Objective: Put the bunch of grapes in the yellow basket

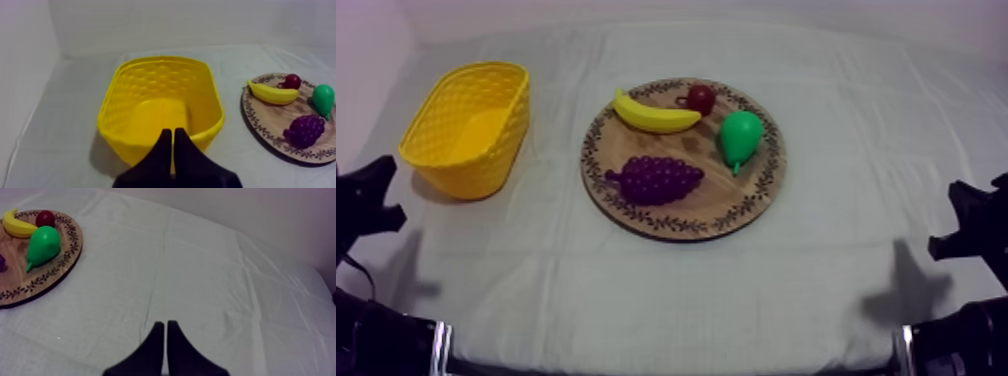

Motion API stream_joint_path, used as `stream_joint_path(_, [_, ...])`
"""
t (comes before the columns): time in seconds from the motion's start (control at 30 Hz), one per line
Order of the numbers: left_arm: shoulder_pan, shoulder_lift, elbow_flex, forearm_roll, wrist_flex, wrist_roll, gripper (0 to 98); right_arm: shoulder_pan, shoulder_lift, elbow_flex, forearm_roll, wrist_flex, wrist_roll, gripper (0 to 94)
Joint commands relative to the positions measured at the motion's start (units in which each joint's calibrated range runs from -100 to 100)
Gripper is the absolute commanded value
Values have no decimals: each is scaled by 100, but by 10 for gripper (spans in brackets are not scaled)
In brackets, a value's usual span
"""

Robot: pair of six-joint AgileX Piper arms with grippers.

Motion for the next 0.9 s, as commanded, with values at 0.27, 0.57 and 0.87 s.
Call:
stream_joint_path(0.27, [548, 1496, -1681, -95, 225, 36, 0, 0, 2, -1, -1, -3, 1, 3])
stream_joint_path(0.57, [990, 2926, -3372, -90, 1097, -171, 0, 0, 2, -1, -1, -3, 1, 3])
stream_joint_path(0.87, [1732, 4023, -4215, -143, 1290, -261, 0, 0, 2, -1, -1, -3, 1, 3])
